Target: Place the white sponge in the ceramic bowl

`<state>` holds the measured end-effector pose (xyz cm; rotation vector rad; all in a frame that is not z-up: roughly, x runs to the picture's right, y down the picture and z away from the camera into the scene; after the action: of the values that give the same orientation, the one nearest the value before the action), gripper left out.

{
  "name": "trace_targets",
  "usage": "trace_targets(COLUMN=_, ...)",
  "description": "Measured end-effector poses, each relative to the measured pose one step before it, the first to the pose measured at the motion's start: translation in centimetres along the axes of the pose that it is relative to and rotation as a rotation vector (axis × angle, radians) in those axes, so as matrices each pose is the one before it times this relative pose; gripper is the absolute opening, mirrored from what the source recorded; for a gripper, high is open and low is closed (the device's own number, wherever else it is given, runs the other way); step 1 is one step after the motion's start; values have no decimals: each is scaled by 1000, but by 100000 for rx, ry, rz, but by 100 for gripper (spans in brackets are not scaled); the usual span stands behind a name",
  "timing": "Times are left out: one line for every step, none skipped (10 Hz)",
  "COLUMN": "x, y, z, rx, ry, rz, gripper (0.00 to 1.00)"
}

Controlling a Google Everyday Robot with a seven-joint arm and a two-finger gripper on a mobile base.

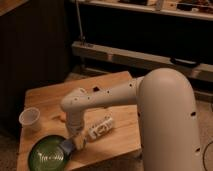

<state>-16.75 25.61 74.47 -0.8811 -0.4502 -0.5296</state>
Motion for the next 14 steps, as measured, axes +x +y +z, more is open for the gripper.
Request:
trace_targets(x=1, y=19, z=13, rx=-44, ry=36, rz=-29, gripper=0)
trace_targets(x=32, y=17, z=7, rx=-9, ry=-4, rz=55, gripper=0)
trace_targets(x=9, y=9, z=1, rx=-3, ry=-12, rz=24, gripper=0)
trace_targets(x=9, y=1, z=-4, rx=13, ry=0, rz=20, gripper=0)
trace_targets(x=6, y=3, z=0, rx=5, ry=1, rz=9, gripper=0)
trace_targets(x=10, y=6, z=3, rx=-7, ry=-7, rz=24, gripper=0)
trace_targets(x=50, y=36, z=49, rx=-19, ry=-249, rz=122, gripper=0)
trace_targets(x=39, y=92, z=40, rx=53, ry=63, rz=-307, gripper=0)
trace_targets(x=-659, y=5, z=-346, rx=2004, ry=1497, rz=-3934, gripper=0)
trace_targets(x=-1090, y=-380, z=-471, rx=1610, ry=769, rz=-3787, gripper=0)
trace_targets(x=-1473, y=-635, z=-771, rx=1644, ry=762, rz=-4557, gripper=0)
trace_targets(x=-2199, y=-1173, z=-1343, rx=1757, ry=1109, rz=-6737, gripper=0)
trace_targets(x=-2707, y=-2074, z=-1552, rx=1492, ry=642, rz=-8083, gripper=0)
trace_targets(x=-1676, y=-1554, z=-640, rx=109, ry=76, rz=-5424, gripper=0)
